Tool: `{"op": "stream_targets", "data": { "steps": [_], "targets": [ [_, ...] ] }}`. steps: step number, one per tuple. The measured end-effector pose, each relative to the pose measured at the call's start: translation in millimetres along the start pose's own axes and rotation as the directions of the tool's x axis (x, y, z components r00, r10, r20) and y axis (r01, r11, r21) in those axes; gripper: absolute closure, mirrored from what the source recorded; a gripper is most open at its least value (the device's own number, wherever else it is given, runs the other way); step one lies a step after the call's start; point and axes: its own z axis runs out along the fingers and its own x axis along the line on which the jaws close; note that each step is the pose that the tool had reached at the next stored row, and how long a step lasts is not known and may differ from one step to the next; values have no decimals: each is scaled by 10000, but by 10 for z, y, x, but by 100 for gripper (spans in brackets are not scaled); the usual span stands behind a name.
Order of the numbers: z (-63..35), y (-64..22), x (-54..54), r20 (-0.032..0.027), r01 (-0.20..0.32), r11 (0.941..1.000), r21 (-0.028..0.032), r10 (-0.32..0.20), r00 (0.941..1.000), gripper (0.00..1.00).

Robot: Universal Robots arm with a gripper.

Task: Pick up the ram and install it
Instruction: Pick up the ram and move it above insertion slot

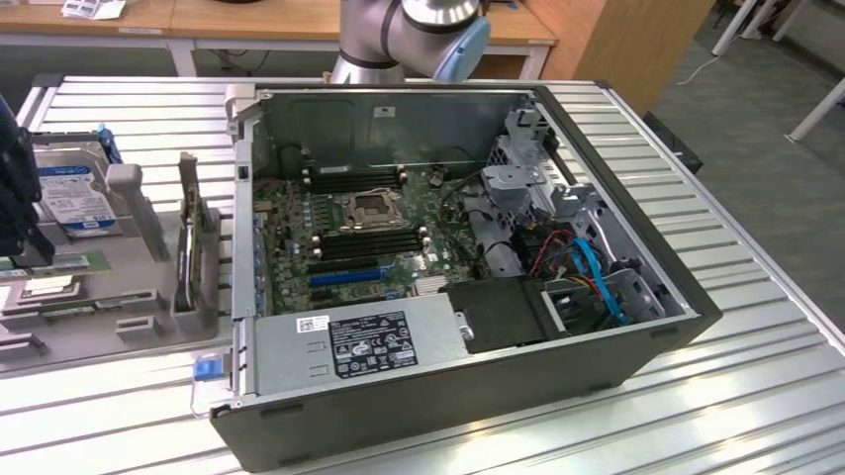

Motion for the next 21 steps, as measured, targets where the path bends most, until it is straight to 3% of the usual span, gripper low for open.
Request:
{"op": "stream_targets", "data": {
  "steps": [21],
  "targets": [
    [-407,19,-10,1,0,10000,0,0,10000,89]
  ]
}}
